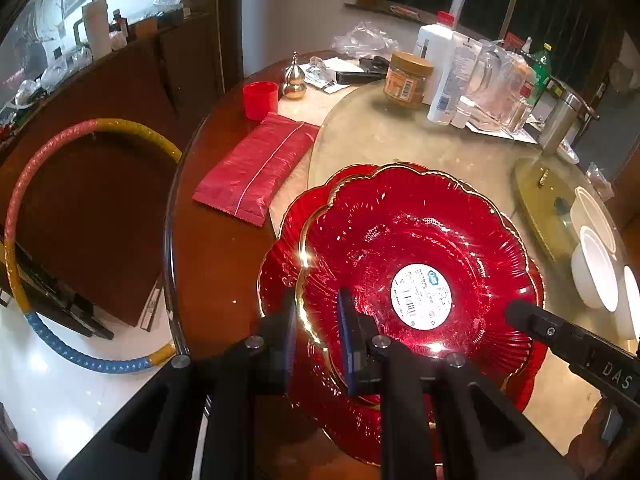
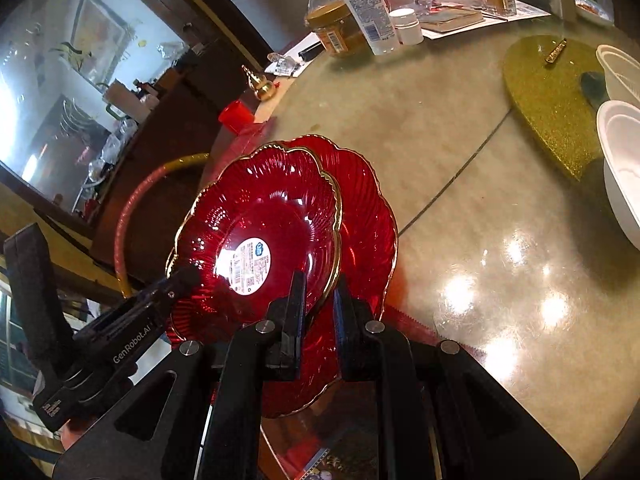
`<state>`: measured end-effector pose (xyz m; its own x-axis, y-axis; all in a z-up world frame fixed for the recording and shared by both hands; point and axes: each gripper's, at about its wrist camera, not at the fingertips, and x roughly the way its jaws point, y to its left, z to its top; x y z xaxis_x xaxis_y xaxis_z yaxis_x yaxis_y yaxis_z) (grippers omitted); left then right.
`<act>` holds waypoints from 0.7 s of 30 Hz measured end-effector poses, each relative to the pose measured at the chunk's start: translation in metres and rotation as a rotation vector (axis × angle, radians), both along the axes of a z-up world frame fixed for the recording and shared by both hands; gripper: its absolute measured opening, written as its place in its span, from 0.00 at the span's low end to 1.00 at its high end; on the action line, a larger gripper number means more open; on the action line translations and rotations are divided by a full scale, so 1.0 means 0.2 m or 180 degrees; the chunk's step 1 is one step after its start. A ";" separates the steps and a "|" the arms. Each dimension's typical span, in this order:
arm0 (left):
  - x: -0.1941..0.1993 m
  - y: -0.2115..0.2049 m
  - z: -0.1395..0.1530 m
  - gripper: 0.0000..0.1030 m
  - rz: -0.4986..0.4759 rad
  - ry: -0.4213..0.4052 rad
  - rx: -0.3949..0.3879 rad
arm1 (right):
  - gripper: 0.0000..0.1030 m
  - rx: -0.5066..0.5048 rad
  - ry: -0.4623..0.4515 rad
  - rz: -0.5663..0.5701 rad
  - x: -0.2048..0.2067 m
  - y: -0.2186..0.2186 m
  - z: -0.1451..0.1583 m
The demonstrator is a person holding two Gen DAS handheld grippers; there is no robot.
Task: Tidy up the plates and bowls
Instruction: 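Lower the sticker plate onto the wedding plate and open the right tool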
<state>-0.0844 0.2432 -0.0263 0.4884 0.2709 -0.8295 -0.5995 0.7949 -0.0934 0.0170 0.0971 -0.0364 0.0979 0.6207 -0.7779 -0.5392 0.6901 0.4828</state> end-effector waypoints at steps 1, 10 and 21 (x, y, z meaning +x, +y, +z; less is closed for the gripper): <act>0.00 0.00 0.00 0.17 0.0001 0.0006 0.0014 | 0.12 -0.0032 -0.0006 0.0008 0.00 0.01 0.00; 0.03 -0.05 -0.01 0.21 -0.0008 0.0120 0.0273 | 0.13 -0.0255 -0.0161 0.0059 -0.02 0.04 0.02; 0.03 -0.11 0.03 0.52 -0.0013 0.0116 0.0590 | 0.20 -0.0408 -0.0477 0.0073 -0.08 0.05 0.08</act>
<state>-0.0791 0.2213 -0.0200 0.4604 0.4189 -0.7826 -0.5967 0.7988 0.0765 0.0011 0.1068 -0.0204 0.2054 0.5210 -0.8285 -0.6148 0.7273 0.3050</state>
